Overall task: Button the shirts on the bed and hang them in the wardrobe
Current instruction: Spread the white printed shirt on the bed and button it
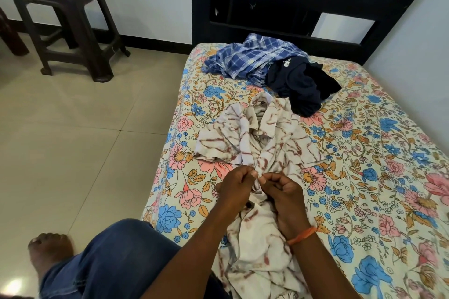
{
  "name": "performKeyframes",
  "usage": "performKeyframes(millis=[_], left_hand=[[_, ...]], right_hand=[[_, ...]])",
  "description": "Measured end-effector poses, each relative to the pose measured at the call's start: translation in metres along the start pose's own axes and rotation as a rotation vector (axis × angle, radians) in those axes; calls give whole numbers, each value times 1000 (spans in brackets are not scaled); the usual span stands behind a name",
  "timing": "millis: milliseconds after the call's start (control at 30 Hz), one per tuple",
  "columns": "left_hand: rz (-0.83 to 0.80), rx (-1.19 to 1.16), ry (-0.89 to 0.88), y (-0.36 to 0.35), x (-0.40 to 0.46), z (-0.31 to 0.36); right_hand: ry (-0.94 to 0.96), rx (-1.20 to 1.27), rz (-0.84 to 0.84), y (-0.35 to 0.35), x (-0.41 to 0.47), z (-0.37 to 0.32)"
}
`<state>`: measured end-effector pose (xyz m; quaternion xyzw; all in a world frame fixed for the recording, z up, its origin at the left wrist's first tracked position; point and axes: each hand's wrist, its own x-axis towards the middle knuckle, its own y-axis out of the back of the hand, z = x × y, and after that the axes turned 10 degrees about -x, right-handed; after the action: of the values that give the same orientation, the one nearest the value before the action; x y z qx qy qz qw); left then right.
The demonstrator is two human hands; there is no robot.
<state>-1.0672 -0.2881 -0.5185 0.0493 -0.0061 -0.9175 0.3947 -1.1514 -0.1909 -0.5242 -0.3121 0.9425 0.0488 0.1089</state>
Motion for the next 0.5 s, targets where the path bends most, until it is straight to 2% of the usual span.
performKeyframes(millis=[233,500], left_hand=[[56,48,-13,-7,-6,-2],[65,133,-23,-6,-4,-2]], right_hand=[[82,-101,73,-5,-8,-2],[55,-69,65,-2,-6,-3]])
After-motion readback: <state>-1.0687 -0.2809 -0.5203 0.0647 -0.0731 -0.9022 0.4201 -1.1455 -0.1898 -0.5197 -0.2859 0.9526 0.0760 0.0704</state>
